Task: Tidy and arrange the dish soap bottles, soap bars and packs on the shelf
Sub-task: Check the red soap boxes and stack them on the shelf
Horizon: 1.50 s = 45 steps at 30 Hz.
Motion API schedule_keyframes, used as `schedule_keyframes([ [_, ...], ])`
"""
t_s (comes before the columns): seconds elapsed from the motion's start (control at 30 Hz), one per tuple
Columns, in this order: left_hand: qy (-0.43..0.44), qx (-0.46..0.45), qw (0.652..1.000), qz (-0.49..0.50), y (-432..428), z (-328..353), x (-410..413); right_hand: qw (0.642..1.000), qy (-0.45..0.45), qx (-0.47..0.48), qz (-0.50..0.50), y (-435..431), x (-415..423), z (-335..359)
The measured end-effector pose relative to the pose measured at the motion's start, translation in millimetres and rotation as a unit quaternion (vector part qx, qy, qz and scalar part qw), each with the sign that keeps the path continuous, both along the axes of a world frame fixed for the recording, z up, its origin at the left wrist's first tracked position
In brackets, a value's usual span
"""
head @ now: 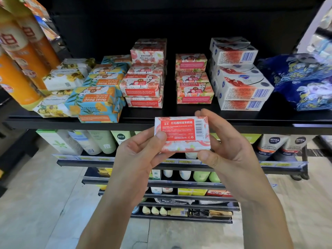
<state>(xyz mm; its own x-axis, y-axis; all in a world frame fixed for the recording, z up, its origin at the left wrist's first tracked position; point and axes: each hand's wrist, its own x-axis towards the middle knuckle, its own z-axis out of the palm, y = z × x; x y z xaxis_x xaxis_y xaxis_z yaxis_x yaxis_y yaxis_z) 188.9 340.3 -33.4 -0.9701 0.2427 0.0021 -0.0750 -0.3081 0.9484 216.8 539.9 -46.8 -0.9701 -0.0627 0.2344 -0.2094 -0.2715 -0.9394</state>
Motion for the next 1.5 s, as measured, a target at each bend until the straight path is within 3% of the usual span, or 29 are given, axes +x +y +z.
schedule_keyframes([
  [0.37,0.004,-0.024,1.0,0.011,1.8,-9.9,0.4,0.989,-0.095,0.047,-0.102,-10.8,0.0,6.3],
  [0.77,0.017,-0.03,0.999,0.004,2.0,-4.9,1.9,0.994,-0.039,0.04,-0.097,-9.6,-0.3,5.2],
  [1.17,-0.05,0.005,0.999,0.001,4.9,0.7,2.3,0.994,0.038,0.061,-0.085,-2.7,-1.5,-4.5],
  [1.5,-0.048,0.03,0.998,0.024,6.6,-0.9,7.1,0.987,-0.103,0.058,-0.113,-5.6,-3.4,-7.9],
])
